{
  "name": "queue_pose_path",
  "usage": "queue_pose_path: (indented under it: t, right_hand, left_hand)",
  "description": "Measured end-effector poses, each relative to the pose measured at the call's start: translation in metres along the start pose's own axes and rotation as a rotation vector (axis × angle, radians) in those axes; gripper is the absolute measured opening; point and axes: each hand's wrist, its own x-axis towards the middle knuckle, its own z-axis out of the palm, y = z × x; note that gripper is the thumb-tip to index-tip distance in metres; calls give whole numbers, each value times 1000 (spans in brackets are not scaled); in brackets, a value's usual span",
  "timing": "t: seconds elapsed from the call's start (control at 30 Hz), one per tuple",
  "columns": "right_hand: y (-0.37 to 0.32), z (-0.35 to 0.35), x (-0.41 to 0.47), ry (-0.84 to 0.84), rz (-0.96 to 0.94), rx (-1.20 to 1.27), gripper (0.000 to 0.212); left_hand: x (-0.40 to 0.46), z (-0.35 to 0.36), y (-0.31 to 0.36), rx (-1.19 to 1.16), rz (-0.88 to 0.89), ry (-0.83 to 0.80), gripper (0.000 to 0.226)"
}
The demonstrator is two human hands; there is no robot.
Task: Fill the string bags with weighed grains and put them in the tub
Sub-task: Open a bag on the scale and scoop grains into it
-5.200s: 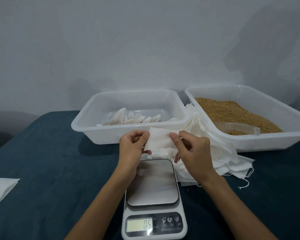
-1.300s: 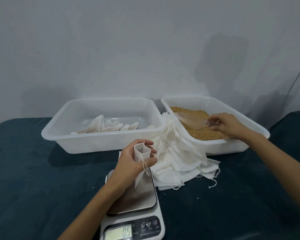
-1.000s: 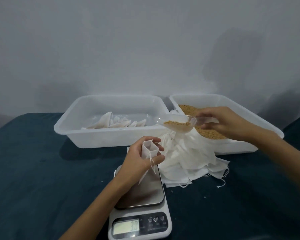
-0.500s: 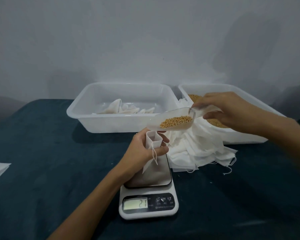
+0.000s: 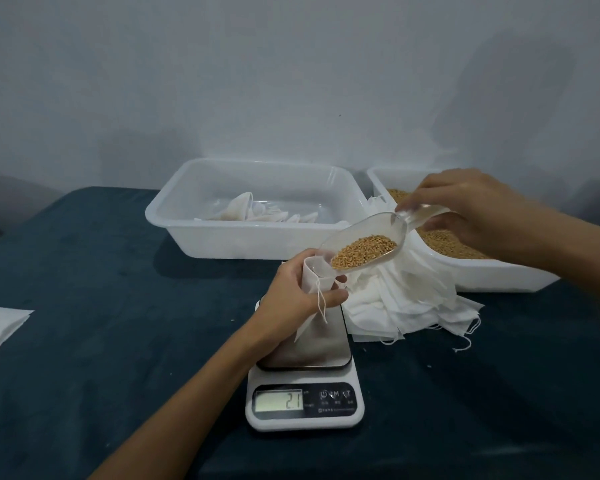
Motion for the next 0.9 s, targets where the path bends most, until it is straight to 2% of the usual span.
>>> queue_pose_path:
  t: [0.4, 0.9]
  right_hand:
    - [2, 4, 5, 88, -103, -234, 44]
    - [7, 9, 10, 179, -208, -342, 47]
  left_hand:
    - [-1, 1, -2, -18, 10, -17, 44]
    - [1, -1, -4, 5, 15, -12, 49]
